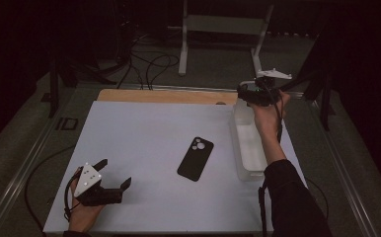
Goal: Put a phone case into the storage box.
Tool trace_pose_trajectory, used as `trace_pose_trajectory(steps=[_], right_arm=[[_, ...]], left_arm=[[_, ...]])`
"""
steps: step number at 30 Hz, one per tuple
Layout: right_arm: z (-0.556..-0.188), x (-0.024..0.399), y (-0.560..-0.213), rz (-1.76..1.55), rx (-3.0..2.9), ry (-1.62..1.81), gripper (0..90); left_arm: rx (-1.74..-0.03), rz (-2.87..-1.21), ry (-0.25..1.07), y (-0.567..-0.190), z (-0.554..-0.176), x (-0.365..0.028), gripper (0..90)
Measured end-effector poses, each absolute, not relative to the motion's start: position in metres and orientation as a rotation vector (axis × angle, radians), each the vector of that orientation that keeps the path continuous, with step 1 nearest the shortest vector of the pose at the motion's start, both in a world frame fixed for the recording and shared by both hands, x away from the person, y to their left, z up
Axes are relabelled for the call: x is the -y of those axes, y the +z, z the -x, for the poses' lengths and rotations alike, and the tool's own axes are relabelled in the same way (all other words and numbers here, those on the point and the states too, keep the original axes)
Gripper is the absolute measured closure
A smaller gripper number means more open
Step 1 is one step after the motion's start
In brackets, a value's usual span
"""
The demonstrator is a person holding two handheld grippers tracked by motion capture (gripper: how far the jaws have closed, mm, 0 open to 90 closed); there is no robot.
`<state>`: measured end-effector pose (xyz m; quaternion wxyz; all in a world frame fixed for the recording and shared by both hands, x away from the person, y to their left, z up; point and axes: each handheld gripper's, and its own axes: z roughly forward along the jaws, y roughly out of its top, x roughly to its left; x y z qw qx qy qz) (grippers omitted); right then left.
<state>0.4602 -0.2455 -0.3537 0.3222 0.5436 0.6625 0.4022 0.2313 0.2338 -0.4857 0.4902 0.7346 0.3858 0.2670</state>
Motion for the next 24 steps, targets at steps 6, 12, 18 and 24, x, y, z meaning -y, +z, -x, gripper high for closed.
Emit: trace_pose_trajectory(steps=[6,12,18,24], right_arm=[[-0.465,0.250,-0.358,-1.457,-1.719,1.032,16.9],[-0.473,0.252,-0.367,-1.488,-1.718,1.004,16.8],[-0.478,0.252,-0.376,-1.517,-1.724,0.987,16.8],[-0.482,0.252,-0.383,-1.529,-1.733,0.971,16.8]], left_arm=[[-0.938,-1.778,0.649,-0.486,-0.231,-0.234,0.0],[-0.939,-1.774,0.649,-0.486,-0.231,-0.235,0.0],[-0.938,-1.774,0.650,-0.486,-0.230,-0.235,0.0],[-0.939,-1.773,0.651,-0.486,-0.230,-0.235,0.0]])
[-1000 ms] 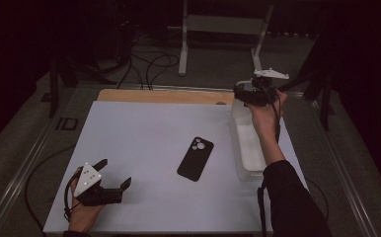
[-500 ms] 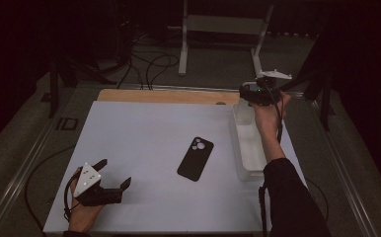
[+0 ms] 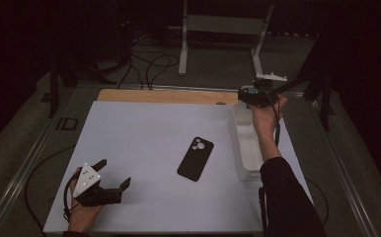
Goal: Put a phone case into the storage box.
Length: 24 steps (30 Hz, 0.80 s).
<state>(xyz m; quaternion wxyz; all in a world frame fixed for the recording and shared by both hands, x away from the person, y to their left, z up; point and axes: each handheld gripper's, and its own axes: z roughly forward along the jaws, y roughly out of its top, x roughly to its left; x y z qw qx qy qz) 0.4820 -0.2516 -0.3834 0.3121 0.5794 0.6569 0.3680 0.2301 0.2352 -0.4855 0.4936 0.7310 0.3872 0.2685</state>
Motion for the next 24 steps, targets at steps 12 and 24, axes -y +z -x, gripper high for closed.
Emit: trace_pose_trajectory(steps=[12,24], right_arm=[[-0.493,0.250,-0.403,-1.556,-1.759,0.921,16.7],[-0.500,0.248,-0.420,-1.601,-1.780,0.872,16.6]], left_arm=[[-0.942,-1.763,0.655,-0.485,-0.229,-0.237,0.0],[-0.939,-1.762,0.654,-0.485,-0.228,-0.236,0.0]])
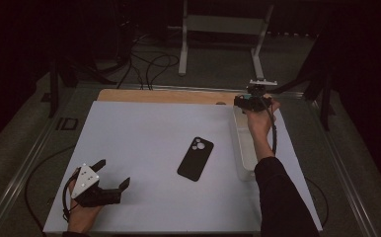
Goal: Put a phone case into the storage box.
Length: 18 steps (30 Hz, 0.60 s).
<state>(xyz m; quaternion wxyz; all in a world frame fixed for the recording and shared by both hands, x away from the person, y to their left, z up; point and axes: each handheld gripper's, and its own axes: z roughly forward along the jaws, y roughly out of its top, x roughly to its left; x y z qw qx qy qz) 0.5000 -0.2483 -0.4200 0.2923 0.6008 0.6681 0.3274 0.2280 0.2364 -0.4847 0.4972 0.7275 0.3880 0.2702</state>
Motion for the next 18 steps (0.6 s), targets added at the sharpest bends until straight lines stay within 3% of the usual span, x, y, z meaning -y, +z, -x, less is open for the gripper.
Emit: trace_pose_trajectory(steps=[10,14,18], right_arm=[[-0.505,0.248,-0.430,-1.632,-1.783,0.834,16.1],[-0.508,0.248,-0.432,-1.640,-1.802,0.835,9.2],[-0.508,0.248,-0.432,-1.634,-1.786,0.819,8.4]], left_arm=[[-0.940,-1.760,0.652,-0.485,-0.228,-0.237,0.0],[-0.940,-1.758,0.651,-0.485,-0.228,-0.237,0.0],[-0.941,-1.760,0.651,-0.485,-0.228,-0.236,0.0]])
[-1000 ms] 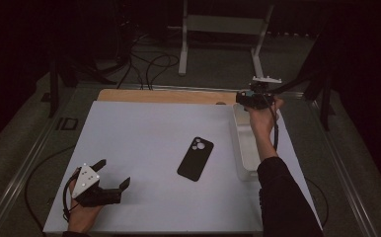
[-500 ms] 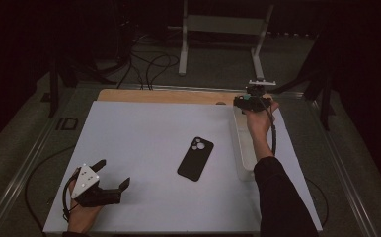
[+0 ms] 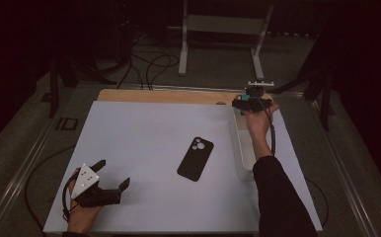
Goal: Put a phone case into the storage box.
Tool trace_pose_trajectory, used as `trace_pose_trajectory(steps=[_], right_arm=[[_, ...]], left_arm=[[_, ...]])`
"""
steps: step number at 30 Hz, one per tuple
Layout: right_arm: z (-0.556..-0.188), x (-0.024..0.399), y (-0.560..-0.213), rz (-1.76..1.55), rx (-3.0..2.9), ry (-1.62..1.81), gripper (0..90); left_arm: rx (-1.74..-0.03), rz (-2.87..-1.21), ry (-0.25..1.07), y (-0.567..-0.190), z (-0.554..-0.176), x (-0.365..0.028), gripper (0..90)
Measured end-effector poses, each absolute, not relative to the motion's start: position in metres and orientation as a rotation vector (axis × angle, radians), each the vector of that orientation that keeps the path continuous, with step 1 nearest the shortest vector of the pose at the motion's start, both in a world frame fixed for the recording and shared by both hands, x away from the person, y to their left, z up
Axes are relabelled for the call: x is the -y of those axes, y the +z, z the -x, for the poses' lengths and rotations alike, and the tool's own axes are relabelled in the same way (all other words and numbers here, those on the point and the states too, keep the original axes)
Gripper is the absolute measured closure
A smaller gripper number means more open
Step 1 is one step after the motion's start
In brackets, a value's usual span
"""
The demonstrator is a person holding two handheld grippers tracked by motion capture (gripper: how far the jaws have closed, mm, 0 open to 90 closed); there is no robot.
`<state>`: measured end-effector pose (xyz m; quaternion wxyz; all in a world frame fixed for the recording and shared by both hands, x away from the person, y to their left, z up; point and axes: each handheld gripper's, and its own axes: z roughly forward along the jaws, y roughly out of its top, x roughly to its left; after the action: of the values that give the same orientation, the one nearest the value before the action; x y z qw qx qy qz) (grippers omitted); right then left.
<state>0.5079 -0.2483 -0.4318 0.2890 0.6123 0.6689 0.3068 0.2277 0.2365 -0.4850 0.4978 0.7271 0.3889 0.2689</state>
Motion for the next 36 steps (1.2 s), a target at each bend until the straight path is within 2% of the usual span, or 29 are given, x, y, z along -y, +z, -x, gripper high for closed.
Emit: trace_pose_trajectory(steps=[20,36], right_arm=[[-0.492,0.248,-0.412,-1.528,-1.823,0.910,8.5],[-0.465,0.234,-0.397,-1.402,-1.897,1.033,8.4]], left_arm=[[-0.938,-1.769,0.655,-0.486,-0.229,-0.235,0.0],[-0.946,-1.769,0.656,-0.486,-0.228,-0.235,0.0]])
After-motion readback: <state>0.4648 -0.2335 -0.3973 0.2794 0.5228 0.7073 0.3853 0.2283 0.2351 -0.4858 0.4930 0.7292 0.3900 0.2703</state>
